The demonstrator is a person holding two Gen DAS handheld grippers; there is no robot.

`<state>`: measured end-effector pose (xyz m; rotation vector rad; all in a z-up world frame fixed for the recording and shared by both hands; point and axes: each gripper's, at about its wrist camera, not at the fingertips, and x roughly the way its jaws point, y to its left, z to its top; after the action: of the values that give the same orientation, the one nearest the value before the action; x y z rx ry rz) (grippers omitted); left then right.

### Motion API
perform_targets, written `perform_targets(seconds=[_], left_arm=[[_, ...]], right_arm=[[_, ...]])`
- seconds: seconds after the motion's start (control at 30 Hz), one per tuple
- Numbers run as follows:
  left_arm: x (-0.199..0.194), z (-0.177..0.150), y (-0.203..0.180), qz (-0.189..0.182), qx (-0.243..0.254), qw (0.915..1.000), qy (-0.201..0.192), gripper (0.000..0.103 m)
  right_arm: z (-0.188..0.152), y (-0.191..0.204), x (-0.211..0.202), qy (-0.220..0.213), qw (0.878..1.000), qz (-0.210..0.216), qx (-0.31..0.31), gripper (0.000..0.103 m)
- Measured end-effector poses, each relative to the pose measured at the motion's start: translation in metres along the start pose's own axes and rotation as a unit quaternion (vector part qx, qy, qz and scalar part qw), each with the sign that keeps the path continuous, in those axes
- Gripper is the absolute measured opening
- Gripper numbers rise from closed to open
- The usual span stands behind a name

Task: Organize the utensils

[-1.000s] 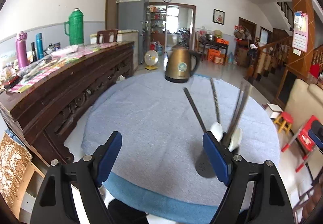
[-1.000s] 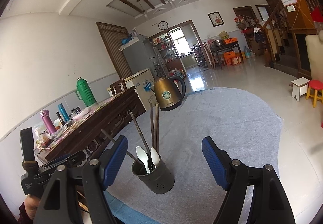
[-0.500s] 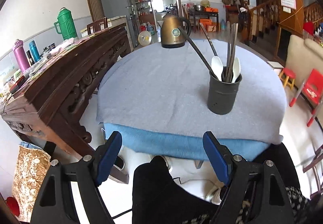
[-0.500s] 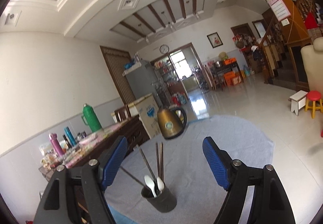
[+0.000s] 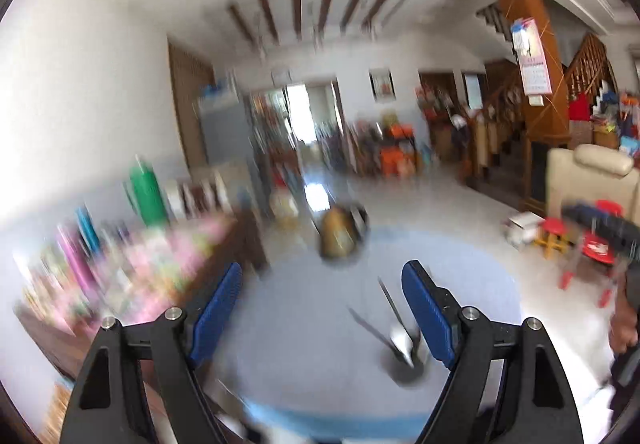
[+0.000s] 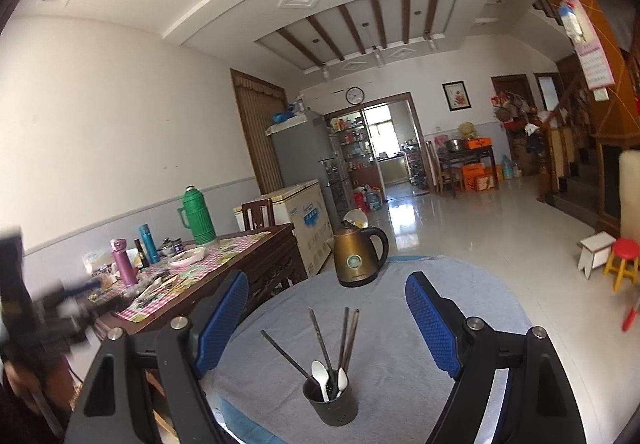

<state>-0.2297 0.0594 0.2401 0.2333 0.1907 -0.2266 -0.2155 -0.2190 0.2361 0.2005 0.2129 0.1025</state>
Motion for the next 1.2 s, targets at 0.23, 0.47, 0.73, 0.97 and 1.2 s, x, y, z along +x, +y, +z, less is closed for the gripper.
perform_targets(seconds=[0.23,0.47,0.73,0.97,1.2], left_arm=[[-0.062,0.104,0.022,0.121,0.089,0.9836,-0.099,0.096],[-0.101,0.172,0.068,0.249,0.081,0.9573,-0.123,0.096],[-0.168,0.231,0.139,0.391,0.060,0.9054,-0.155,0.100],[-0.213,0.253,0.193,0.475,0.062,0.8634,-0.158,0.100],[-0.144,0.201,0.167,0.385,0.064,0.9119,-0.128,0.102]], right_arm=[[0.043,0.006,-0.009,-0.003,1.000,0.000,-0.005,0.084],[0.095,-0.011,-0.018,-0.024,1.000,-0.015,-0.001,0.084],[0.213,-0.049,-0.062,-0.066,0.992,-0.106,0.000,0.084],[0.337,-0.091,-0.166,-0.125,0.966,-0.224,0.029,0.084],[0.361,-0.058,-0.228,-0.164,0.947,-0.276,-0.003,0.089]])
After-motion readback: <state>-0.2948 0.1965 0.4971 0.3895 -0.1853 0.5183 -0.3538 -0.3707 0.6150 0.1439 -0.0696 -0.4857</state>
